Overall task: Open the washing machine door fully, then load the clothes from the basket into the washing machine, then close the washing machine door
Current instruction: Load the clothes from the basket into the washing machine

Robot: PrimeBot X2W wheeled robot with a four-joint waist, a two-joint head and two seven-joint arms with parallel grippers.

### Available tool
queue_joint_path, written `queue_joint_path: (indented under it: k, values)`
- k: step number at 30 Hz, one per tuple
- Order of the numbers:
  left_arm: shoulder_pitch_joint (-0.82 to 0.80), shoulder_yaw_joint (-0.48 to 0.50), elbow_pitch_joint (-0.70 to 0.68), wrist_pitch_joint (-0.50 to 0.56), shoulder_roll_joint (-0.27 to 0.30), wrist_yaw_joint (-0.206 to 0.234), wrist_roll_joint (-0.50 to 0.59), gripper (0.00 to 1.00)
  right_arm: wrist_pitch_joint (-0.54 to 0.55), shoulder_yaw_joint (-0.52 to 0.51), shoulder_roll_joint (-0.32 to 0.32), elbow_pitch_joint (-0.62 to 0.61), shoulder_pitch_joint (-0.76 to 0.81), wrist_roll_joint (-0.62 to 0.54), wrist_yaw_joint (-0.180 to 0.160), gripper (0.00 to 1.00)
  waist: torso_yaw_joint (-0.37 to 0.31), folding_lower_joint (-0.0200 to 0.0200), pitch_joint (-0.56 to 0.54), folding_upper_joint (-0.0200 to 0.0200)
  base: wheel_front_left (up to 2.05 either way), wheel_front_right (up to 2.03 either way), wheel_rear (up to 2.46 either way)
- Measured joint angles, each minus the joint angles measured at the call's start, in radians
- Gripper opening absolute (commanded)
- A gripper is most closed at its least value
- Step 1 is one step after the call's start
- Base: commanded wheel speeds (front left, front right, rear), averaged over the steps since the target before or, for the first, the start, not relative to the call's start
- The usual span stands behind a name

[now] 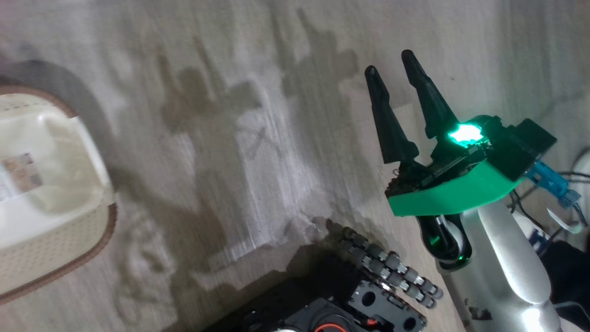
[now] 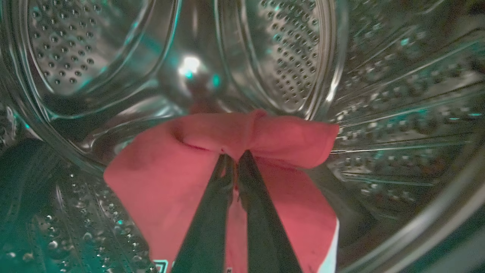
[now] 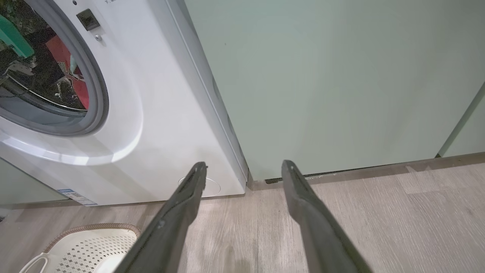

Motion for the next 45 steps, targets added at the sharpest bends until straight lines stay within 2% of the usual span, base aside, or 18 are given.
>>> queue_joint_path:
  k: [4, 10, 14, 20, 21, 22, 23, 30, 36, 45]
  values:
    - [-0.099, -0.023, 0.093, -0.006, 0.018, 0.005, 0.047, 0.00, 0.000, 0.021, 0.000, -0.002, -0.005, 0.017, 0.000, 1.00, -0.040, -0.0001, 0.027, 0.0000, 0.00, 0.00, 0.00]
    - [-0.207, -0.020, 0.203, -0.097, 0.008, 0.052, 0.057, 0.00, 0.000, 0.035, 0.001, -0.006, -0.013, 0.033, 0.000, 1.00, -0.069, -0.0002, 0.050, 0.0000, 0.00, 0.00, 0.00]
    - [-0.214, -0.031, 0.291, -0.096, 0.003, 0.054, 0.065, 0.00, 0.000, 0.034, 0.001, -0.007, -0.013, 0.034, 0.000, 1.00, -0.064, -0.0002, 0.053, 0.0000, 0.00, 0.00, 0.00]
    - [-0.214, -0.044, 0.347, -0.098, 0.003, 0.050, 0.065, 0.00, 0.000, 0.034, 0.001, -0.007, -0.013, 0.034, 0.000, 1.00, -0.060, -0.0002, 0.058, 0.0000, 0.00, 0.00, 0.00]
    - [-0.214, -0.050, 0.352, -0.099, 0.003, 0.047, 0.065, 0.09, 0.000, 0.034, 0.001, -0.007, -0.013, 0.034, 0.000, 1.00, -0.060, -0.0002, 0.058, 0.0000, 0.00, 0.00, 0.00]
    - [-0.214, -0.055, 0.360, -0.100, 0.003, 0.045, 0.065, 0.59, 0.000, 0.034, 0.001, -0.006, -0.013, 0.034, 0.000, 1.00, -0.060, -0.0002, 0.058, 0.0000, 0.00, 0.00, 0.00]
    - [-0.214, -0.058, 0.366, -0.106, 0.003, 0.044, 0.065, 1.00, 0.000, 0.035, 0.001, -0.006, -0.013, 0.037, 0.000, 1.00, -0.060, -0.0002, 0.057, 0.0000, 0.00, 0.00, 0.00]
    - [-0.213, -0.066, 0.410, -0.116, -0.001, 0.034, 0.064, 1.00, 0.000, 0.046, 0.001, -0.002, -0.013, 0.046, 0.000, 1.00, -0.062, -0.0002, 0.046, 0.0000, 0.00, 0.00, 0.00]
    - [-0.201, -0.076, 0.439, -0.155, -0.031, 0.018, 0.038, 1.00, 0.000, 0.026, 0.001, 0.003, -0.013, 0.039, 0.000, 1.00, -0.044, -0.0002, 0.018, 0.0000, 0.00, 0.00, 0.00]
    - [-0.032, -0.110, 0.481, -0.216, -0.102, 0.001, -0.013, 1.00, 0.000, -0.025, 0.001, 0.025, -0.011, -0.008, 0.000, 1.00, 0.005, -0.0003, -0.080, 0.0001, 0.00, 0.00, 0.00]
